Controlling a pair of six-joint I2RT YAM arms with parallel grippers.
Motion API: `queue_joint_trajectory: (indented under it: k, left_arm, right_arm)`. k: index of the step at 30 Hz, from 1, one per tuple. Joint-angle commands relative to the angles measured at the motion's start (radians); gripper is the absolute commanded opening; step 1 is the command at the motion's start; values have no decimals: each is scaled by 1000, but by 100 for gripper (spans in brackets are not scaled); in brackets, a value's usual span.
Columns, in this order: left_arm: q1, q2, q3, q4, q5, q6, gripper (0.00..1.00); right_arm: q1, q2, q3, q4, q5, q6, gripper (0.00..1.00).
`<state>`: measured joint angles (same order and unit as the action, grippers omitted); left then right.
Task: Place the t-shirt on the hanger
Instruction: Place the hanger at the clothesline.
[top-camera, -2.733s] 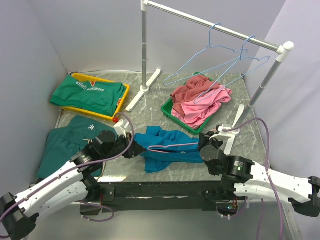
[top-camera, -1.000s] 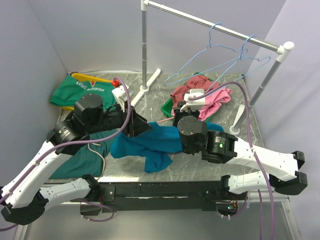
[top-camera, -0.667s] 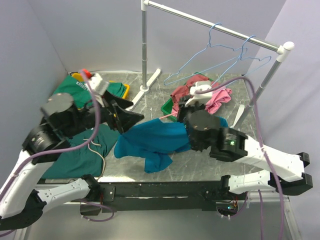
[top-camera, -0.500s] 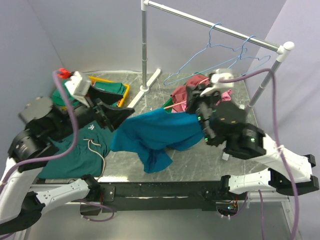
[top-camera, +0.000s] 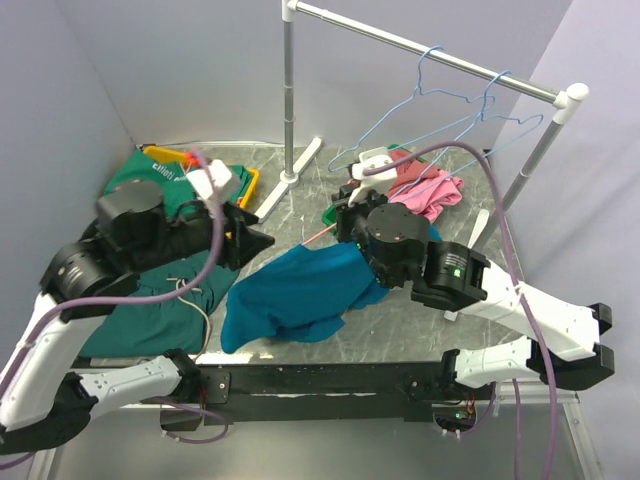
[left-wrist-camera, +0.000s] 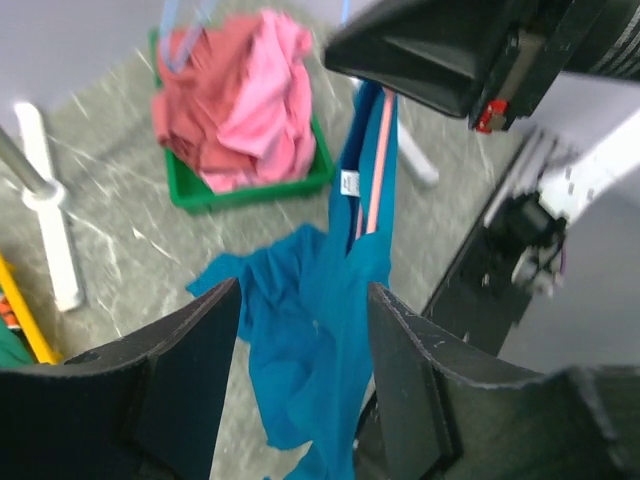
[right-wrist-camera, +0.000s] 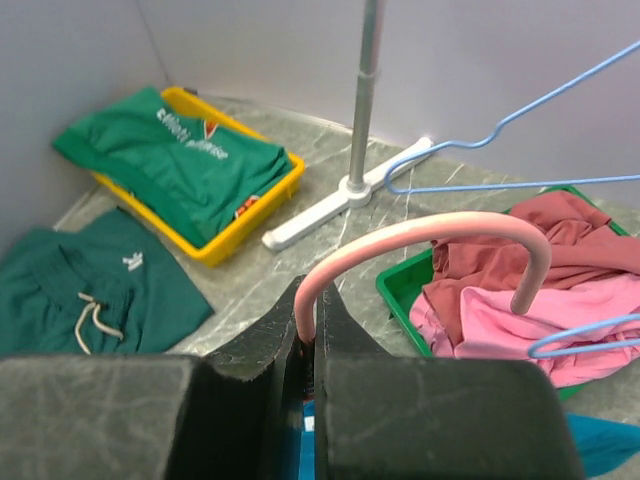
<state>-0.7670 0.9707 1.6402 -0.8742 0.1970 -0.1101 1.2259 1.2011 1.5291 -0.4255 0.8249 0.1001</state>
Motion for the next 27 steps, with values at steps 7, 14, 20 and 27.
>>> queue_joint_trajectory:
  k: [7,14,20,27]
  left_arm:
    - [3,34,-97,-71,61,73,56]
    - [3,5,-148,-56,107,69,58]
    - [3,-44,-154,-26,64,47,64]
    - [3,-52,-204,-25,171,46,61]
  right_arm:
    - [-14,15,2,30,-46,-7,0]
    - [-28,41,9,28,-52,-5,0]
    - [-32,48,-1,37,-69,4,0]
    - [-37,55,8,34,-72,10,0]
